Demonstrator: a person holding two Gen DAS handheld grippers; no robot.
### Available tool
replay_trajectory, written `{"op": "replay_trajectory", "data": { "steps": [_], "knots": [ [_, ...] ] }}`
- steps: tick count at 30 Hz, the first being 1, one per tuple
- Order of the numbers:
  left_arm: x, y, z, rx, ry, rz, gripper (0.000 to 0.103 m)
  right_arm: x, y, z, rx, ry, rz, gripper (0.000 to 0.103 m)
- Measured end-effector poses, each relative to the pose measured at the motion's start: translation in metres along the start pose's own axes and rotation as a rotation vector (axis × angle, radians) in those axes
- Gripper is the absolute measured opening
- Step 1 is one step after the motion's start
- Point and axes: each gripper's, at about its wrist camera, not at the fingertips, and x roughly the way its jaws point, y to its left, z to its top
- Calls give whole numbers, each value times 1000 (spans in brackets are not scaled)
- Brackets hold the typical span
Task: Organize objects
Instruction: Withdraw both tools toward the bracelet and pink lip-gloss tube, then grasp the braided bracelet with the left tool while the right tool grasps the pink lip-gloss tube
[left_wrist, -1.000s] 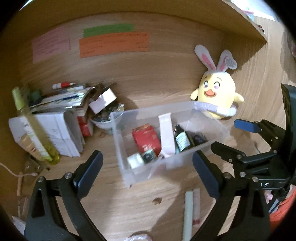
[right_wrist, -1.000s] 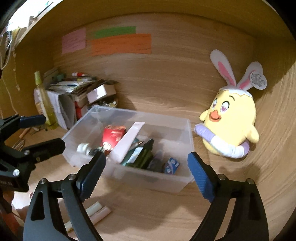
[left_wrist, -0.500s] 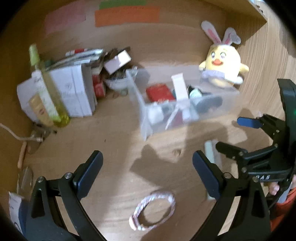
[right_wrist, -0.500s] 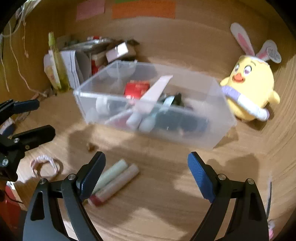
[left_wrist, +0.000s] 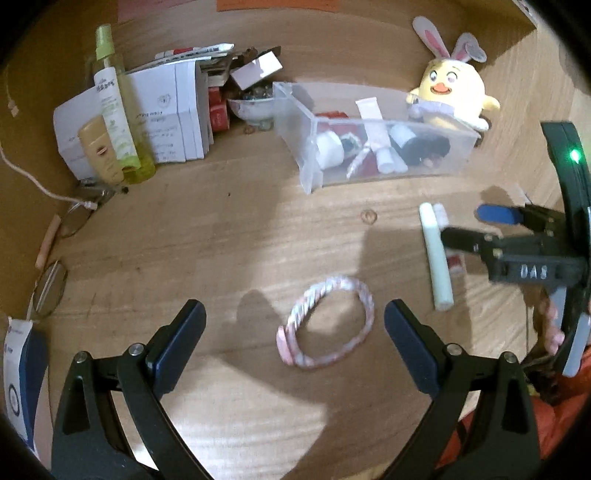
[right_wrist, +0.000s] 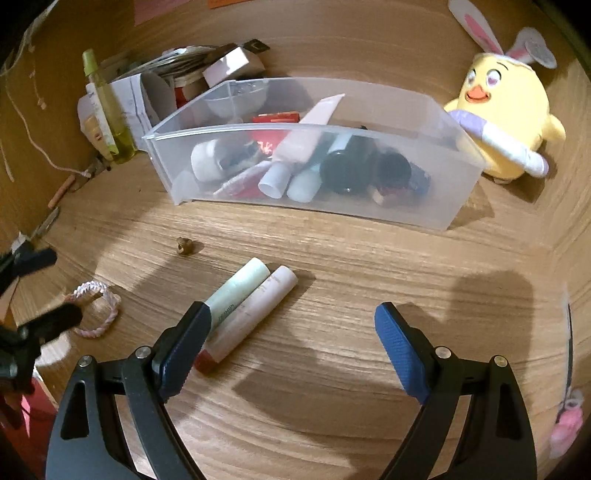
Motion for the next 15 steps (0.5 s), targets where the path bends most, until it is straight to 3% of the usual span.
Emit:
{"op": "replay_trajectory", "data": {
  "steps": [4,9,11,15],
  "knots": [
    [4,1,-11,-4,36,2,98,0,0,-2,5,1,-17,87],
    [9,3,-18,-37,37,-26,98,-4,2,-3,-21,-17,-35,74],
    [9,-2,-20,-4,6,-38,92,-3,4,-3,-41,-17,-44,61],
    [9,-7,-20,32,-23,-23,75,0,5,-4,-56,-4,-48,45]
  ]
}}
